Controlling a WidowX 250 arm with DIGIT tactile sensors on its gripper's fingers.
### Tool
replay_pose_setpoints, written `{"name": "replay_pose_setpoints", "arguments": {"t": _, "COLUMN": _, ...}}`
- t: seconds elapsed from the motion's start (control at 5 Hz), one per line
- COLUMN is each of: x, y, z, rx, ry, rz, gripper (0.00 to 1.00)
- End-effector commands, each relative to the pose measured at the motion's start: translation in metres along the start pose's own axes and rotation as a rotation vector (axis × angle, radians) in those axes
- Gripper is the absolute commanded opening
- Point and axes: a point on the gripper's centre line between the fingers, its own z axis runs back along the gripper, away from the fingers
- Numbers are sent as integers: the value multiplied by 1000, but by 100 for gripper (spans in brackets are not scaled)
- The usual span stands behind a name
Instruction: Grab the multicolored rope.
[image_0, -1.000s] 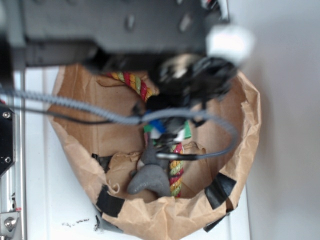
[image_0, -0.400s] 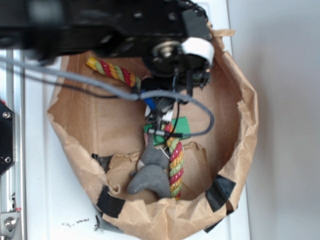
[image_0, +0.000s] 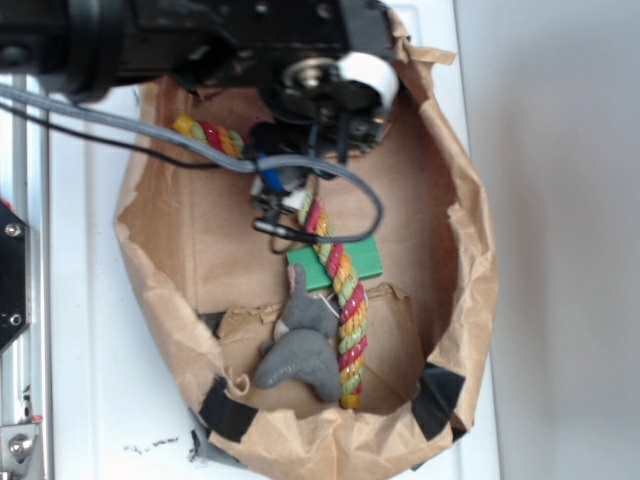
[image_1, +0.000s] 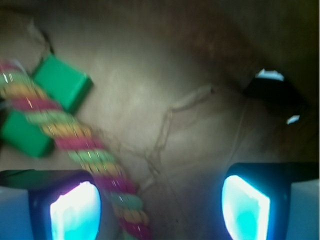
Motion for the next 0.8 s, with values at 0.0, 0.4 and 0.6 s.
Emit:
{"name": "replay_pose_setpoints", "arguments": {"t": 0.0, "x": 3, "y": 4, "z": -17, "rx": 53, "ry": -71, "rz": 24, "gripper": 100}}
{"name": "replay_pose_setpoints", "arguments": {"t": 0.4, "x": 8, "y": -18, "z": -40, "rx": 52, "ry": -60, "rz": 57, "gripper": 100}}
{"name": "replay_pose_setpoints", "arguments": {"t": 0.6, "x": 8, "y": -18, "z": -45, "rx": 67, "ry": -68, "rz": 92, "gripper": 0}}
